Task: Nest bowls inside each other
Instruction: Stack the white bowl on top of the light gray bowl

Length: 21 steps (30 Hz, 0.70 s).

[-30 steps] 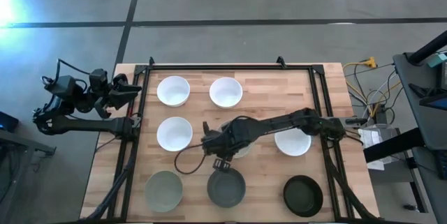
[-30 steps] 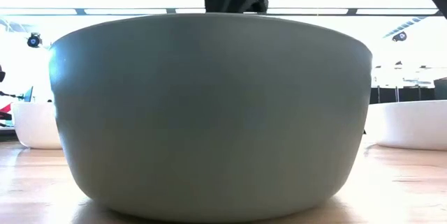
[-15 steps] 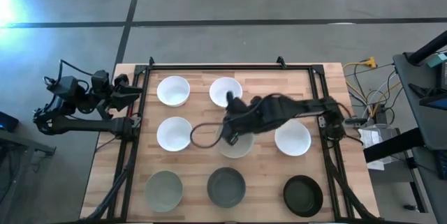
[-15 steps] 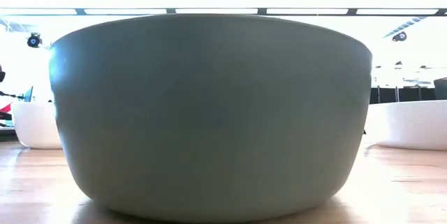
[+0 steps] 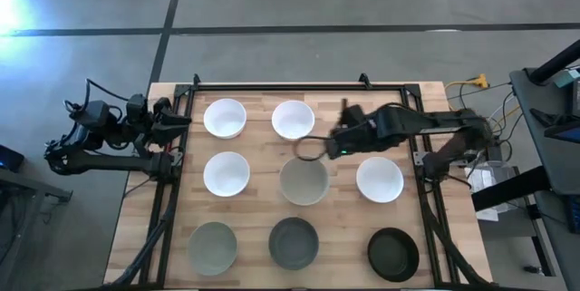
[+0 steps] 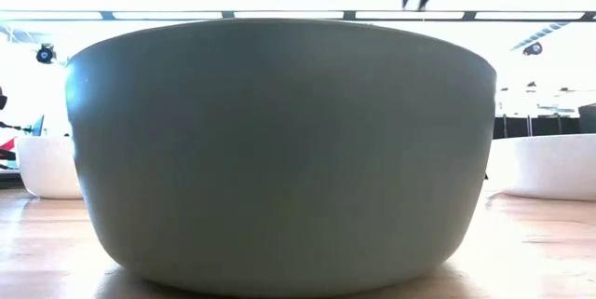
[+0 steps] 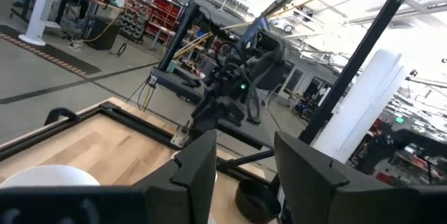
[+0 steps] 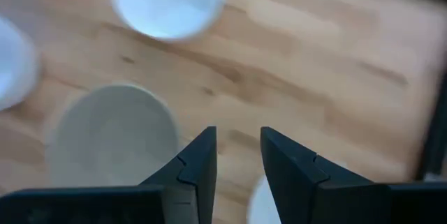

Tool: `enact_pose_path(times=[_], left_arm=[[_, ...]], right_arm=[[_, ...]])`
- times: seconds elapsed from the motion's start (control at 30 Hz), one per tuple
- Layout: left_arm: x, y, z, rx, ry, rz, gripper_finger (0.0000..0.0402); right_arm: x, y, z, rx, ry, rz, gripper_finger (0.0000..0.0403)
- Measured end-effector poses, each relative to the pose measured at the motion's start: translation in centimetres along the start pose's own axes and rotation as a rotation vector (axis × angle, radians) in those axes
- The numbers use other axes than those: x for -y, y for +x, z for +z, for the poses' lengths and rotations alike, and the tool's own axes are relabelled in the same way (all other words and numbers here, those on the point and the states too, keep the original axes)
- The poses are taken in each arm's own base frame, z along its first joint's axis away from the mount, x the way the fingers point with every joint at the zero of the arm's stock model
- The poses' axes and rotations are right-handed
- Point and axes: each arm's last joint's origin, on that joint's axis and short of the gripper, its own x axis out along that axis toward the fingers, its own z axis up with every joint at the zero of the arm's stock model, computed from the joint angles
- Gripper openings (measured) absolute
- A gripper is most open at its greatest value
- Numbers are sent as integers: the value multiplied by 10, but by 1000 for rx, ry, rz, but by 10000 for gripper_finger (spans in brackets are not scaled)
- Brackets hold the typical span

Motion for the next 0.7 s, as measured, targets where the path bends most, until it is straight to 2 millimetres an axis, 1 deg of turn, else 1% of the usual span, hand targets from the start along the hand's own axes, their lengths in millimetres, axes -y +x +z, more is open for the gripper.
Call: enact_pose_path(times=[0.17, 0.27, 0.37, 0.47, 0.53, 0.7], left_arm=[[-4, 5, -9, -31, 71, 14, 130], [-5, 10, -10, -42, 78, 20, 130], [-6, 16, -11, -59, 80, 41, 130], [-7, 22, -13, -71, 83, 76, 130], [-8, 27, -14, -82, 85, 101, 130], [-10, 40, -18, -122, 87, 140, 130]], right_arm=[[52, 20, -26, -139, 190, -61, 107], [83, 32, -40, -196, 287, -30, 107], [106, 46, -49, -194, 415, 44, 107], [120, 62, -56, -212, 518, 134, 107], [123, 74, -60, -235, 553, 173, 107], [117, 103, -69, -284, 574, 216, 107]])
